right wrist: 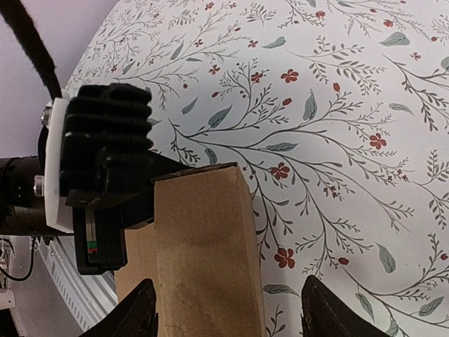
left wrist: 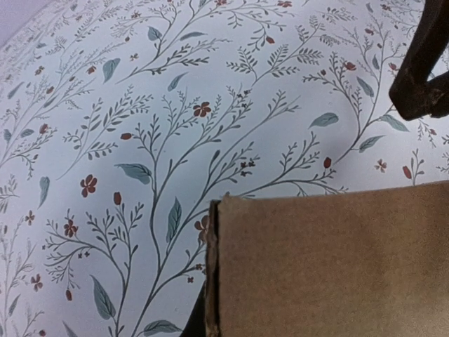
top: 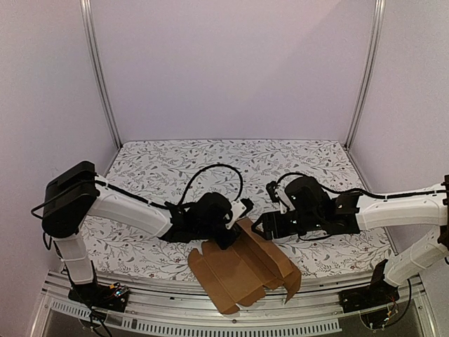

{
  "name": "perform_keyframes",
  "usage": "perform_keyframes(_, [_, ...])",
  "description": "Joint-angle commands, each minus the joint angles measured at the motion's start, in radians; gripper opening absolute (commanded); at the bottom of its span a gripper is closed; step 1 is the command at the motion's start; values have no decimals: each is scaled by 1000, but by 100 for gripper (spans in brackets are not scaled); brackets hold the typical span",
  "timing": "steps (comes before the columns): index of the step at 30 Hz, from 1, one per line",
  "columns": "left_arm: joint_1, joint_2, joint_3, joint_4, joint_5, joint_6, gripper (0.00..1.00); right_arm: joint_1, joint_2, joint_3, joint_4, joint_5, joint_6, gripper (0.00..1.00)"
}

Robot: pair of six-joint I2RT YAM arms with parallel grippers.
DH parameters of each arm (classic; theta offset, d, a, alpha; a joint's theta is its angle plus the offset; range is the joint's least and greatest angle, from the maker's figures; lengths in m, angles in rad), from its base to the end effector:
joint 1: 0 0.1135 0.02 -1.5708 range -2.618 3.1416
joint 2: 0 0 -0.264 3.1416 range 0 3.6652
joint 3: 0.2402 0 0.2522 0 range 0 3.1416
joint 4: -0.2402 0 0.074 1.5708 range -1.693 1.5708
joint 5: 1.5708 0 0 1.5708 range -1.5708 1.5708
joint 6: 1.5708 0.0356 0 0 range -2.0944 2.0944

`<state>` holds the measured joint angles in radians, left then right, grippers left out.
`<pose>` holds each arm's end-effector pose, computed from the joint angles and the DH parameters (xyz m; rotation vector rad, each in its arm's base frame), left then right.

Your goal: Fold the paper box

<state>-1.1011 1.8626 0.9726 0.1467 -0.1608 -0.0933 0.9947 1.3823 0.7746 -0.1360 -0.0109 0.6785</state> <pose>0.1758 -0.3337 0.1399 1.0567 2.0878 -0.4216 0.1558 0.2405 0.2080 -0.3952 2.4415 0.8148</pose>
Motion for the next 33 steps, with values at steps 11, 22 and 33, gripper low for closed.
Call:
perform_keyframes(11, [-2,6,-69,51,33,-27,0,-10,-6,-5,19,5,23,45])
perform_keyframes(22, [-3,50,-148,246,41,-39,0,-9,71,-9,65,-6,53,31])
perform_keyframes(33, [-2,76,-268,505,35,-55,14,-10,105,-5,63,-28,67,23])
